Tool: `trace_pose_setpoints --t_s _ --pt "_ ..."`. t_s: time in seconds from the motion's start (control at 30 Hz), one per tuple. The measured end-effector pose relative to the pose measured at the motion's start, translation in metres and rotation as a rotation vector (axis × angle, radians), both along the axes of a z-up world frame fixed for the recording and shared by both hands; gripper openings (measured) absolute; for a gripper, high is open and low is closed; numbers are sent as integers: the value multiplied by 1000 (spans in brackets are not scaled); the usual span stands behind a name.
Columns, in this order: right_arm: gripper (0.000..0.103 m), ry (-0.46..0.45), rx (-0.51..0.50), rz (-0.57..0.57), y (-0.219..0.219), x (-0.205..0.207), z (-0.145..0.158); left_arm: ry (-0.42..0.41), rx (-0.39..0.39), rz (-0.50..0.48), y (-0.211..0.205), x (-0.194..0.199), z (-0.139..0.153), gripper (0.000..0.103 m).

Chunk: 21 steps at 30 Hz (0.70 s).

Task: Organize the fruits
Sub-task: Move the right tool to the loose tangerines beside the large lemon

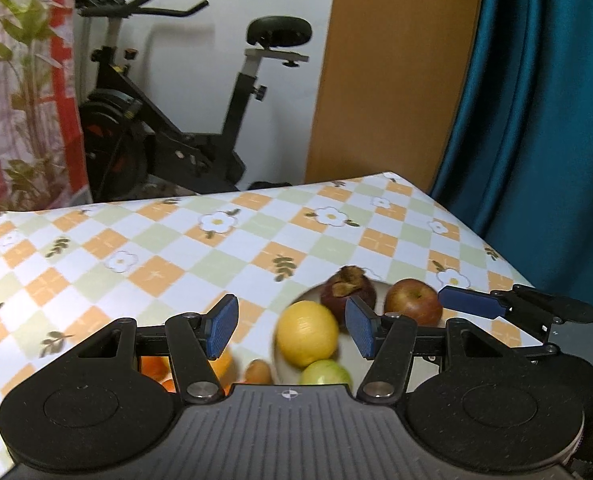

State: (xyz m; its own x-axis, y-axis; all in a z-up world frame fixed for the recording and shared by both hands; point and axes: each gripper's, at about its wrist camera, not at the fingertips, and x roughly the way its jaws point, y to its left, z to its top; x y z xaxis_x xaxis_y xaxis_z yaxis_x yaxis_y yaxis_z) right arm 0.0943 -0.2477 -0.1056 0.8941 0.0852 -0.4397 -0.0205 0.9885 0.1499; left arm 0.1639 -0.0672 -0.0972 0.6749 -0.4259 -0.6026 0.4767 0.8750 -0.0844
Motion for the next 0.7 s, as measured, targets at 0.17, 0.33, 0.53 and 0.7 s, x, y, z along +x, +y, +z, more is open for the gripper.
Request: trace_pose_setpoints --t_s 0.17,0.33,0.53,0.7 --pt "67 -16 -16 30 19 -4 2 -16 -12 53 20 -15 2 62" --pt "67 -39 -45 64 34 -14 -2 -47 -21 110 39 -32 2 62" --pt "67 -34 -34 81 40 -25 -12 -61 -46 164 60 -45 -4 62" --pt "67 -24 -44 106 48 -31 -19 -44 -62 187 68 -48 -16 62"
